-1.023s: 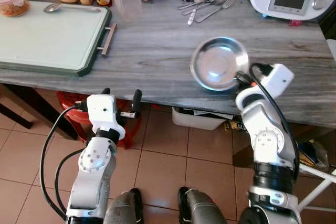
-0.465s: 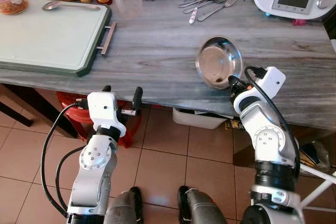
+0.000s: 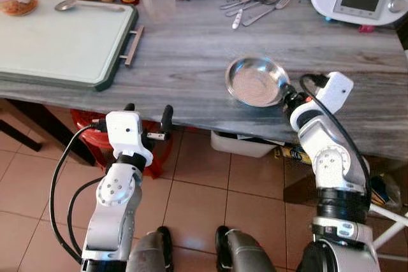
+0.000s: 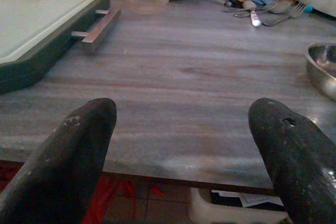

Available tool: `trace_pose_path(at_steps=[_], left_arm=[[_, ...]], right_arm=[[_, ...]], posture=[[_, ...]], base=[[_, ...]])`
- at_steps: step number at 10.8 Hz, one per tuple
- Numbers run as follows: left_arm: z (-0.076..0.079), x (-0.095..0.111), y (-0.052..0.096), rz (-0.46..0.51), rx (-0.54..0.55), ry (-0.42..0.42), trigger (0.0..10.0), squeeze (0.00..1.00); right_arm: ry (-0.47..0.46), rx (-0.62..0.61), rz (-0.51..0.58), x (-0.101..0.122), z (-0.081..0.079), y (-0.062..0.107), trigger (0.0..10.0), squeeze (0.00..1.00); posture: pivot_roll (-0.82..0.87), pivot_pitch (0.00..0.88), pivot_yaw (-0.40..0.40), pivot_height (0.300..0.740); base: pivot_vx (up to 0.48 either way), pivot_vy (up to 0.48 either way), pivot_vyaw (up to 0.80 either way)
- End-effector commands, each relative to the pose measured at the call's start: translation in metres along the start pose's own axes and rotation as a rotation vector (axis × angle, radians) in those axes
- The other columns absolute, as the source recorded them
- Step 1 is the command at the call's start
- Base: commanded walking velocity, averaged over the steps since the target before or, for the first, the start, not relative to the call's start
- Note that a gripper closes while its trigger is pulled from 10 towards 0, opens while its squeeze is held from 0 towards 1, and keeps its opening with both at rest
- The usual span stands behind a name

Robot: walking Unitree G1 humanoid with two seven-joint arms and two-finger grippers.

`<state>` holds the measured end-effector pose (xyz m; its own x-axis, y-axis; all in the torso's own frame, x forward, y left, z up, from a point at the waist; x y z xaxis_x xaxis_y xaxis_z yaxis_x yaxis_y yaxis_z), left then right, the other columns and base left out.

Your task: Setting the table

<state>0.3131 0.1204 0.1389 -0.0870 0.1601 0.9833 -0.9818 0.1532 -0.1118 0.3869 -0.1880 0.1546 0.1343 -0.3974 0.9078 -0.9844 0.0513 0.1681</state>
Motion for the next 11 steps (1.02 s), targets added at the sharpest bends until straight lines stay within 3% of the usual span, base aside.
trace_pose_path(at_steps=[1, 3, 6, 8, 9, 10, 11], left_arm=[[-0.001, -0.004, 0.001, -0.017, 0.003, 0.0, 10.0, 0.0], [0.001, -0.002, -0.001, -0.01, 0.0, -0.001, 10.0, 0.0], [-0.011, -0.005, 0.001, -0.026, 0.069, -0.058, 10.0, 0.0], [-0.029, -0.004, 0.008, -0.002, 0.166, -0.104, 10.0, 0.0], [-0.037, -0.004, 0.007, 0.014, 0.217, -0.093, 10.0, 0.0], [-0.04, 0.002, 0.005, 0.053, 0.249, -0.119, 10.0, 0.0], [-0.042, 0.007, 0.001, 0.078, 0.284, -0.119, 10.0, 0.0]], right_arm=[[0.001, 0.002, 0.011, 0.003, 0.002, -0.001, 10.0, 1.0], [0.018, 0.038, 0.036, 0.007, -0.003, -0.003, 10.0, 1.0], [0.103, 0.157, 0.115, 0.01, -0.02, 0.002, 10.0, 1.0], [0.331, 0.154, 0.294, 0.023, -0.02, 0.02, 10.0, 1.0], [0.409, 0.153, 0.335, 0.02, -0.022, 0.029, 10.0, 1.0], [0.427, 0.15, 0.335, 0.014, -0.021, 0.034, 10.0, 1.0], [0.474, 0.121, 0.314, 0.001, -0.011, 0.041, 10.0, 0.51]], posture=[[-0.03, 0.21, 0.002, 0.74], [-0.03, 0.204, 0.001, 0.74], [-0.02, 0.189, 0.001, 0.74], [-0.02, 0.162, -0.002, 0.74], [-0.02, 0.108, -0.012, 0.74], [-0.01, 0.085, -0.015, 0.74], [-0.01, 0.052, -0.016, 0.74]], base=[[0.0, 0.0, 0.0], [0.0, 0.0, 0.0], [0.0, 0.0, 0.0], [0.0, 0.0, 0.0], [0.0, 0.0, 0.0], [0.0, 0.0, 0.0], [0.0, 0.0, 0.0]])
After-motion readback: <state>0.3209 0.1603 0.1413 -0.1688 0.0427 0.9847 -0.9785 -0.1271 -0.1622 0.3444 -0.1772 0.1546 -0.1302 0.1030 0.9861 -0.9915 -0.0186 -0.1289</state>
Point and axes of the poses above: a point about 5 cm out from each wrist's last joint towards the gripper, its own y axis pointing back from the gripper into the wrist, its own x axis along the axis of the wrist's last joint, z = x × y, the point moved 5 cm from there along -y, pointing out of the wrist towards the gripper, and after that the axes turned 4 degrees about y, right-handed, at the moved point
